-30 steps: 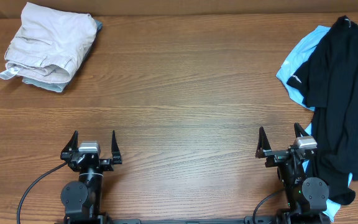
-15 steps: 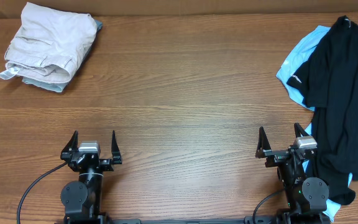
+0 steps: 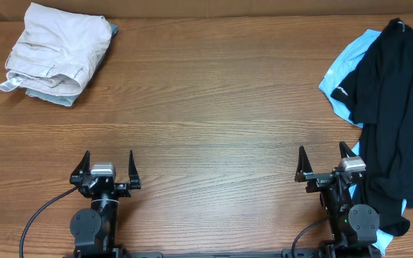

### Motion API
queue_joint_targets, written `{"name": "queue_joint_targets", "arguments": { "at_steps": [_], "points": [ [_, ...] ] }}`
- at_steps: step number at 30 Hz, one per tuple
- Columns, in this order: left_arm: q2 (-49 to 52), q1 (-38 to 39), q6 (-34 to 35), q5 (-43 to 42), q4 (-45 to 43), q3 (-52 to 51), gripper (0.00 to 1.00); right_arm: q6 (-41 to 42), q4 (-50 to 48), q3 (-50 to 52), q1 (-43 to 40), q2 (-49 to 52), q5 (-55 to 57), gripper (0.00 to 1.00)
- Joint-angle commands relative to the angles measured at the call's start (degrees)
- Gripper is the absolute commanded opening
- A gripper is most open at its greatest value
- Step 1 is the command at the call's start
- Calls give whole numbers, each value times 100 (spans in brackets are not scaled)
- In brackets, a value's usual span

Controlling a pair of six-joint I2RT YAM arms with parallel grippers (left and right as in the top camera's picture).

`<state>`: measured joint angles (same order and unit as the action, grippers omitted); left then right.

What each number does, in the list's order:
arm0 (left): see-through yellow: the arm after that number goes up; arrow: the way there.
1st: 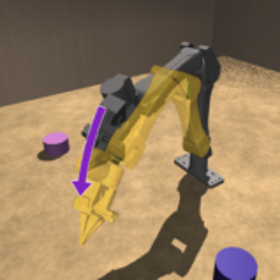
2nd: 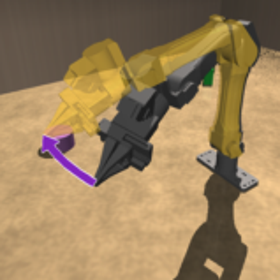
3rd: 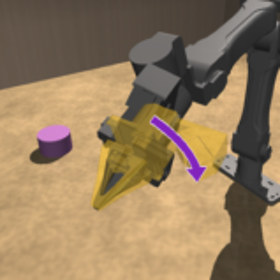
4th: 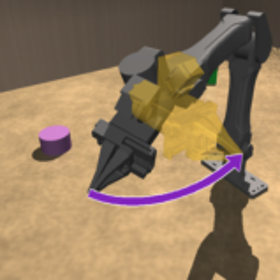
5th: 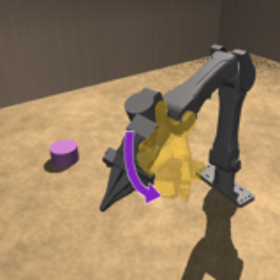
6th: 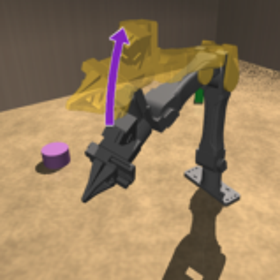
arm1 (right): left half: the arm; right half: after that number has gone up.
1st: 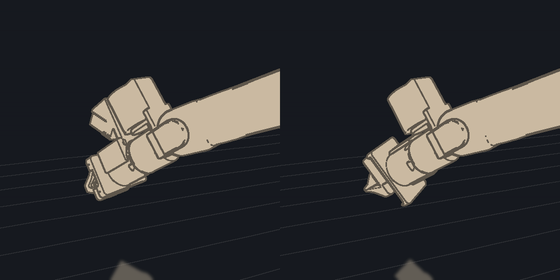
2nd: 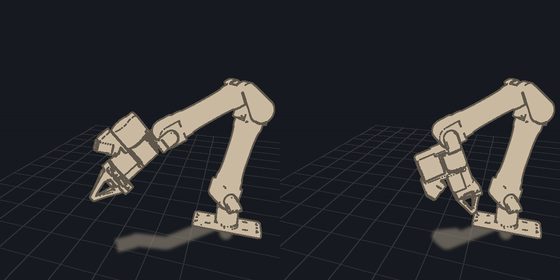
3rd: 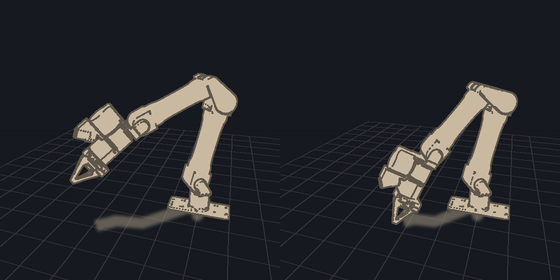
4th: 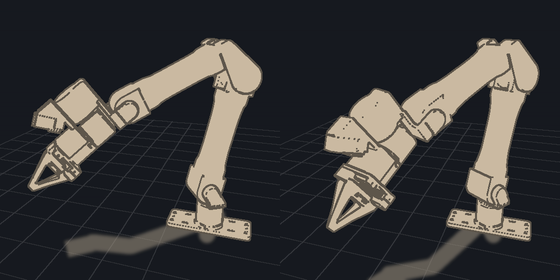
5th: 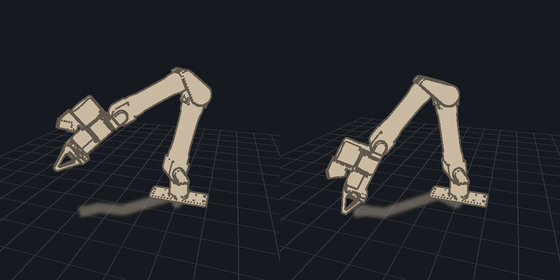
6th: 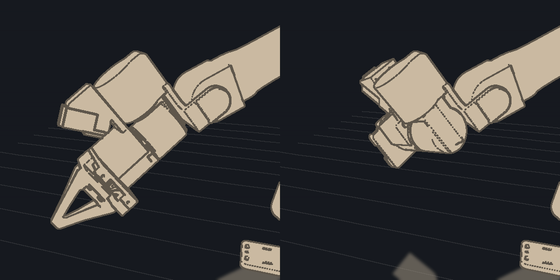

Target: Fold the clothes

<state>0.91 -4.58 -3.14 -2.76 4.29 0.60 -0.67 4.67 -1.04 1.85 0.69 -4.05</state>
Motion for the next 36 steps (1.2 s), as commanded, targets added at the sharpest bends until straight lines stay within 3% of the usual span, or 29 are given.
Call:
{"name": "queue_joint_targets", "arguments": {
  "at_steps": [1,11,13,15,19,29,36],
  "points": [
    [-22,11,57,17,-4,-31,100,-20,-28,57,-37,-52,55,100],
    [-22,11,105,13,-7,-31,100,243,-55,57,-37,-52,-177,100],
    [-22,11,411,-68,-57,-31,100,262,-125,55,-37,-52,-411,100],
    [-22,11,752,-411,-173,-26,100,262,-162,13,-37,-52,-632,100],
    [-22,11,748,-1010,-61,192,100,260,-138,-323,-37,-52,-739,100],
    [326,9,909,-1019,1419,2107,100,210,1154,-2350,-37,310,-74,100],
    [2015,11,1217,-1091,2518,4100,100,214,2100,-4332,-37,1482,-48,100]
  ]
}}
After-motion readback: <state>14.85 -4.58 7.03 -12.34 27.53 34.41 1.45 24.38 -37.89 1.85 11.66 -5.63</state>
